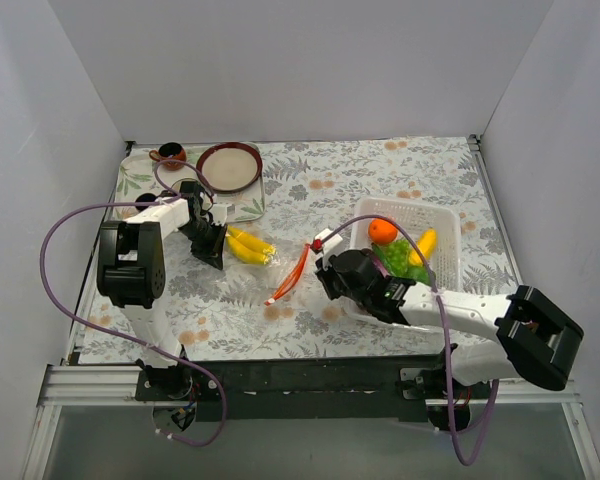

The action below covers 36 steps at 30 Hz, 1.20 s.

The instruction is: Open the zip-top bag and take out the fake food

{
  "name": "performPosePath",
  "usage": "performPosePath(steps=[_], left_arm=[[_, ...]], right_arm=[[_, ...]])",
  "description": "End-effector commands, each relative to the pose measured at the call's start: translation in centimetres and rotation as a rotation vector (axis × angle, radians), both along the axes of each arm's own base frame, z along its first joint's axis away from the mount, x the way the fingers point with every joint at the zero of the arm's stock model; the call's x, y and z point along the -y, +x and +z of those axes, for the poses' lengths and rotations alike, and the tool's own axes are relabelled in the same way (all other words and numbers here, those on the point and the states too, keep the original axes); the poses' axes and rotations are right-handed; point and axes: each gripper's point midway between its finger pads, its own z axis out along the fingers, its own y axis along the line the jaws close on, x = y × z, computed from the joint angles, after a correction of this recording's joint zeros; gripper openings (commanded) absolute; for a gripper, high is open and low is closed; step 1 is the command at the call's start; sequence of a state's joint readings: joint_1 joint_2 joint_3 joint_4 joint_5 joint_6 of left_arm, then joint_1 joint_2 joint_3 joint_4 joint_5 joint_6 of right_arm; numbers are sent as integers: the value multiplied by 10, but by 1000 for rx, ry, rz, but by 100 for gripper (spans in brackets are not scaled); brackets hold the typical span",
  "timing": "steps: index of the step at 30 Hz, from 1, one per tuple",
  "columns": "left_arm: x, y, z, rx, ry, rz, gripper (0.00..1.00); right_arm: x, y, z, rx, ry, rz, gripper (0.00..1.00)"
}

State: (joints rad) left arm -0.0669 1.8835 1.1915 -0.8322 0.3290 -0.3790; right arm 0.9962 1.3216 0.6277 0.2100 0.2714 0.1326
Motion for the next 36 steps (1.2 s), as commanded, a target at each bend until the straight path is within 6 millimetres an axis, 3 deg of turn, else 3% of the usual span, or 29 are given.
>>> performPosePath(steps=[1,4,8,10,11,14,20,25,27,30,31,33,34,36], left_arm=[[-32,-14,-64,-68,189,-59,0],[-30,-14,-64,-71,182,-56,0],[-29,-13,-63,-73,175,-47,0],[-29,-12,-63,-70,175,-47,0],[-28,-13,-63,-72,175,-49,0],[-29,-14,-63,-73,176,-49,0],[-29,-16,-64,-80,176,-51,0],[-30,-19,-65,-86,183,-57,0],[-32,-20,-65,-85,192,-60,0],[-32,-20,-66,-88,194,-60,0],[-32,-19,-66,-87,192,-60,0],[-31,-18,-66,-86,187,-57,0],[-31,-18,-66,-87,186,-59,0],[-31,-18,-67,-91,189,-58,0]], right_arm=[[11,-8,-14,-29,-11,-17,1],[-11,-14,-17,-65,-5,89,2],[-40,-8,-15,-60,11,162,32],[-57,-1,-11,-41,25,201,40],[-62,1,-11,-36,28,208,51],[-78,11,-12,-23,29,223,67],[-92,16,-7,28,96,243,74],[-94,14,4,48,100,276,70],[-83,8,-6,17,53,278,64],[-68,5,-6,22,30,256,45],[-59,0,-15,10,8,250,28],[-50,0,-14,22,5,227,11],[-45,-2,-18,19,-2,224,5],[-42,-1,-14,28,2,208,4]])
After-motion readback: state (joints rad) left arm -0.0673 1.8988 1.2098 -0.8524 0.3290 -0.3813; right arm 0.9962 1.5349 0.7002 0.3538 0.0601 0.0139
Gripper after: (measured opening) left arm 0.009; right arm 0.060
